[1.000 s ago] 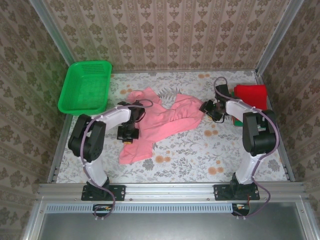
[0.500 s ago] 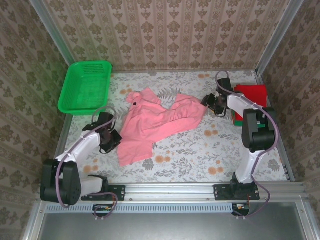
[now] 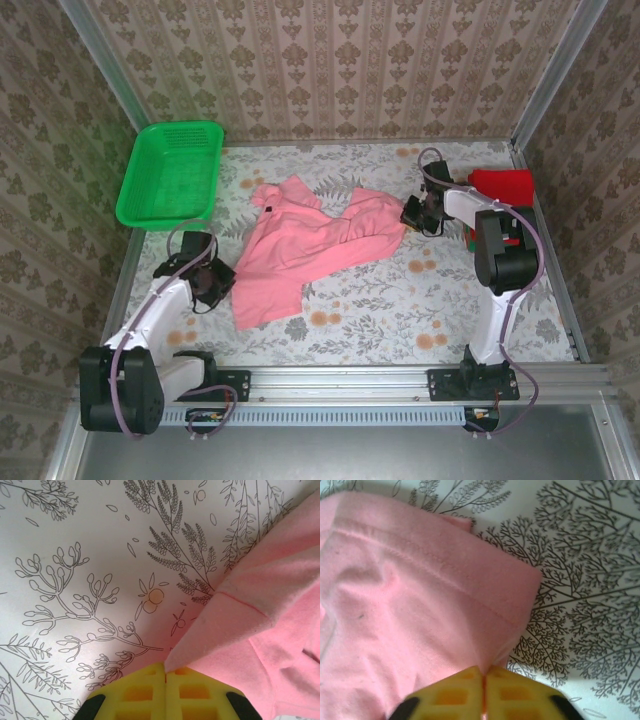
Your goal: Fold and stack the t-shirts
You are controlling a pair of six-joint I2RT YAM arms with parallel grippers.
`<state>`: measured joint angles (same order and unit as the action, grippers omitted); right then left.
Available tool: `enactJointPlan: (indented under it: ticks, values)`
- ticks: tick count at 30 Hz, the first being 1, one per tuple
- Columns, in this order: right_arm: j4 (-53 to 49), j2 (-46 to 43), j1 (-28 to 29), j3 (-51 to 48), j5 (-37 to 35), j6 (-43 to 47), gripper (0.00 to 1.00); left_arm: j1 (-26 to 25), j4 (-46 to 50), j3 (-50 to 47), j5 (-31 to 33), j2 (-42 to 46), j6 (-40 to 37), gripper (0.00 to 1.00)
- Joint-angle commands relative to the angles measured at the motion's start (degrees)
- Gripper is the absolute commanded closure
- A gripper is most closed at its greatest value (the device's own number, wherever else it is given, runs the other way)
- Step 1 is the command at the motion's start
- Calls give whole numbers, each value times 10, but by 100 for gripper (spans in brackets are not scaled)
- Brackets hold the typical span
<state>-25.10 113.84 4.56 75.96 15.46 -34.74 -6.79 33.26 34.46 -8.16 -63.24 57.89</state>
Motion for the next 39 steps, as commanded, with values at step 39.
enactJointPlan:
  ticks: [39]
  values:
    - [-163, -23, 22, 190, -70, -3, 99, 93, 10, 208, -90, -130, -60, 100]
